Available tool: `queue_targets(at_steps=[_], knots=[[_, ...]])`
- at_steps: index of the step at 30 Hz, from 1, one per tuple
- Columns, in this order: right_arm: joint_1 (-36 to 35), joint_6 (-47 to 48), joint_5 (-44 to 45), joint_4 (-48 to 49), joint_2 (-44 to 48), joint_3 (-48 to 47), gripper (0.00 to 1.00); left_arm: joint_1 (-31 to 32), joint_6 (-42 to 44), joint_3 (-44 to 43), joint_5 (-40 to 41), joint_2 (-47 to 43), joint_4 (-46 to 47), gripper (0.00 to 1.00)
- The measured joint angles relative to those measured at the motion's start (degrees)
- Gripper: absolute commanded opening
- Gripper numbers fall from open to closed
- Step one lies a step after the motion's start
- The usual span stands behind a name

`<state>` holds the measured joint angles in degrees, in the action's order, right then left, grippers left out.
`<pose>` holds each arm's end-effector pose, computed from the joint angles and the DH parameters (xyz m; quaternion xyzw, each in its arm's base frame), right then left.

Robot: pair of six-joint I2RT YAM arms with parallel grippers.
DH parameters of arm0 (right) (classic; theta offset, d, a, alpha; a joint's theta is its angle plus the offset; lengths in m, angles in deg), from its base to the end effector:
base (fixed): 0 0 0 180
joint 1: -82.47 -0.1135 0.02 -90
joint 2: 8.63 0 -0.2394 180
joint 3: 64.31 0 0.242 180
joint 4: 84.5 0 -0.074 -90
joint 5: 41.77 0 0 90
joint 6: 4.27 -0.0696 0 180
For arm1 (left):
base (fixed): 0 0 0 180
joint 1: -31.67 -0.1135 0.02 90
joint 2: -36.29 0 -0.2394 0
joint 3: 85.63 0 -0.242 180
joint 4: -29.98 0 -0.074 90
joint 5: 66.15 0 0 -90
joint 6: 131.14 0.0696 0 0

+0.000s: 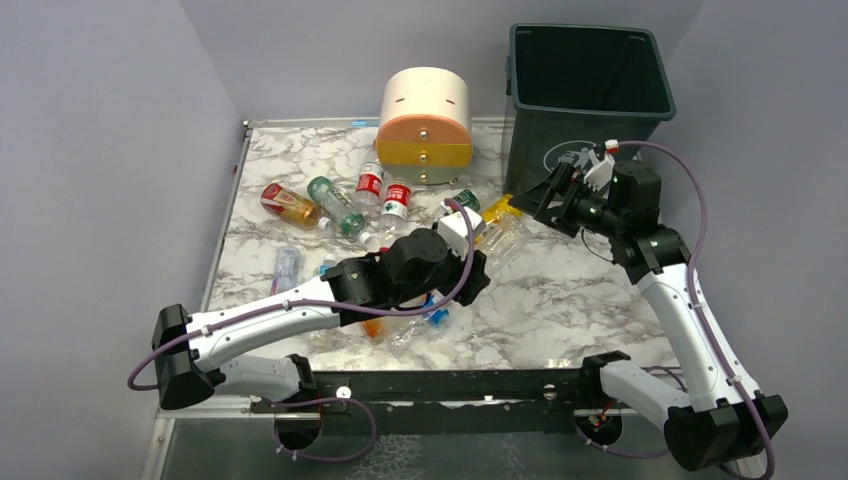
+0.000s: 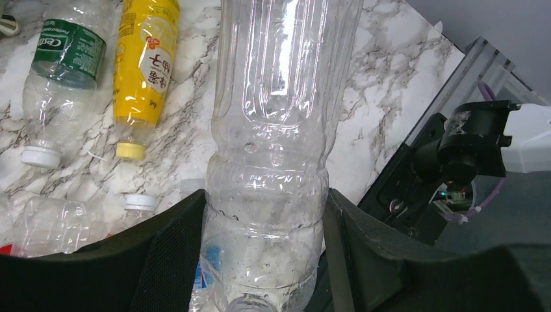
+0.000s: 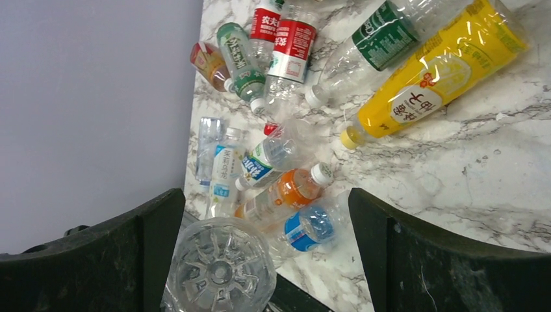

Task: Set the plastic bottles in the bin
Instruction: Place the plastic bottle in the trash bin.

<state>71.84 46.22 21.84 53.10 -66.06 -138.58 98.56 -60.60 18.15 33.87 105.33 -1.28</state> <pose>0.2358 0.0757 0.3265 0.0875 0.8280 0.3949 0.3884 0.1307 -0.2754 0.3091 0.2927 0.7844 -0.3174 0.4454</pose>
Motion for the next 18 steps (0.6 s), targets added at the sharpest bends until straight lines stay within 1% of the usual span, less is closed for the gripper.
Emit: queue_targets(at_steps=[8,18], knots=[[0.0,-3.4,-3.9,2.4,0.8,2.2,1.0,0.0,-0.8,0.0,1.1,0.0,1.0,0.54],[0.4,-7.8,-6.5,4.7,3.5,4.9,1.0,0.4,-0.9,0.2,1.2,0.2,1.7,0.54]])
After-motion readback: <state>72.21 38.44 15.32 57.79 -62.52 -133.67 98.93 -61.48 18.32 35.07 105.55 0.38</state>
